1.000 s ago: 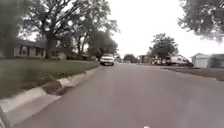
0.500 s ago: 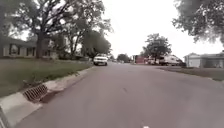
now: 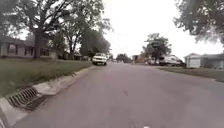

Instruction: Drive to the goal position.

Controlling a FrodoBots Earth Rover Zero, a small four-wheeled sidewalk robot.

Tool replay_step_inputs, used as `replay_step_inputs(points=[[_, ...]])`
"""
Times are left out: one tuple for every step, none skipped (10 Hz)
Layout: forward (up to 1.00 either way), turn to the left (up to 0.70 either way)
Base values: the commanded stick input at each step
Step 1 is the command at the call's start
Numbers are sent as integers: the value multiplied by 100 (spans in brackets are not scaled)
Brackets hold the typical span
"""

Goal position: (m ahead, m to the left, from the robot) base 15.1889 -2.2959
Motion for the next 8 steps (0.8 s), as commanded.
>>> replay_step_inputs(points=[[70,0],[70,0],[70,0],[70,0],[70,0],[70,0],[70,0],[70,0]])
